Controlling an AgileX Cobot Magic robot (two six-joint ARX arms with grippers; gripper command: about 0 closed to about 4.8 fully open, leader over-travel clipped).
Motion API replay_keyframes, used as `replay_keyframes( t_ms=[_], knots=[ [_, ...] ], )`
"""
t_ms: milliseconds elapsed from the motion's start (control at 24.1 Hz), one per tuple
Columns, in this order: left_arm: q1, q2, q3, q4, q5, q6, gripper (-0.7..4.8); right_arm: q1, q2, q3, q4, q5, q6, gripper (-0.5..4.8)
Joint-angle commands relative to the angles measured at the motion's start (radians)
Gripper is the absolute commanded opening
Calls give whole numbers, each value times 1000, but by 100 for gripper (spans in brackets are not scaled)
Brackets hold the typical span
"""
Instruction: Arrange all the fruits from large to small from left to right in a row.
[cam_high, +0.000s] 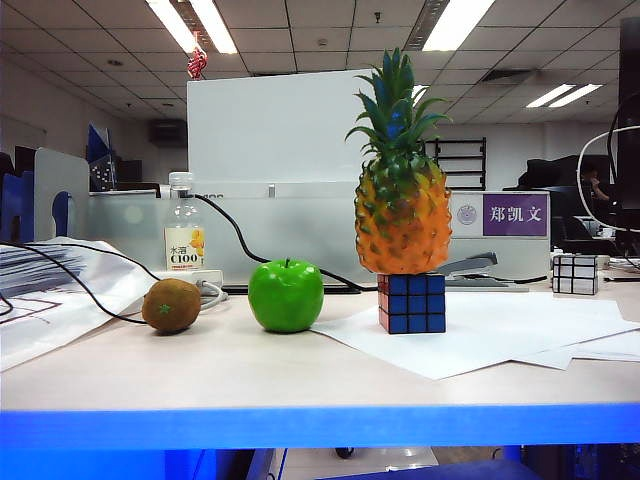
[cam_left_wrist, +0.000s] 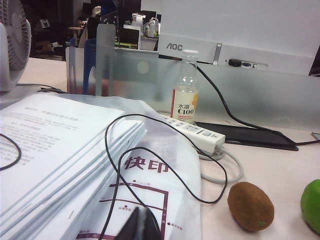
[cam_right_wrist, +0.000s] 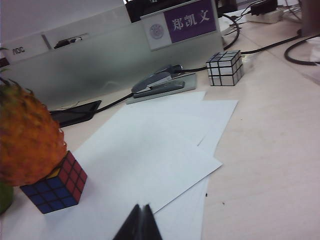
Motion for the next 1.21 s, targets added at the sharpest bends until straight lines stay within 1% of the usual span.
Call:
replay_keyframes(
  t_ms=[42,291,333,374,416,499,541,582,624,707,790,915,956,998,1081,1123,1164,1206],
  knots=[
    [1,-2,1,5,8,-3,-6,2,-2,-2,19,-11,4,-1],
    [1,-2,1,-8,8,-3,-6,2,-2,-2,17,-11,3,-1],
    [1,-2,1,-21,12,-3,-6,2,-2,-2,16,-14,3,-1],
    [1,-2,1,-35,35,-3,-6,2,-2,-2,14,-38,1,-1],
    [1,-2,1,-57,90,2,-6,2,-2,-2,16,-74,-10,-1],
    [1,-1,1,-87,211,24,-6,2,-2,-2,20,-197,-58,-1],
    [0,-1,1,-106,287,26,-6,2,-2,-2,22,-257,-63,-1],
    [0,-1,1,-125,353,21,-6,2,-2,-2,25,-335,-53,-1],
    [0,-1,1,-157,421,16,-6,3,-2,-2,32,-430,-16,-1],
    [0,-1,1,-176,460,-2,-6,11,-2,-2,42,-519,11,-1],
    [0,-1,1,-177,462,-14,-6,39,-2,-2,48,-573,11,-1],
    [0,3,1,-138,475,-21,-6,110,-2,-2,80,-576,7,-1],
    [0,6,1,-103,492,-31,-6,156,-1,-2,115,-558,8,-1],
    [0,23,1,-29,517,-52,-6,220,3,-2,164,-529,8,-1],
    [0,73,2,61,517,-77,-6,359,35,0,254,-438,-5,-1],
    [0,101,3,82,523,-79,-6,429,66,5,286,-395,-15,-1],
    [-2,150,6,110,557,-89,-6,523,121,21,319,-351,-47,-1],
    [-5,187,12,121,591,-93,-6,582,164,39,328,-324,-75,-1]
  ],
)
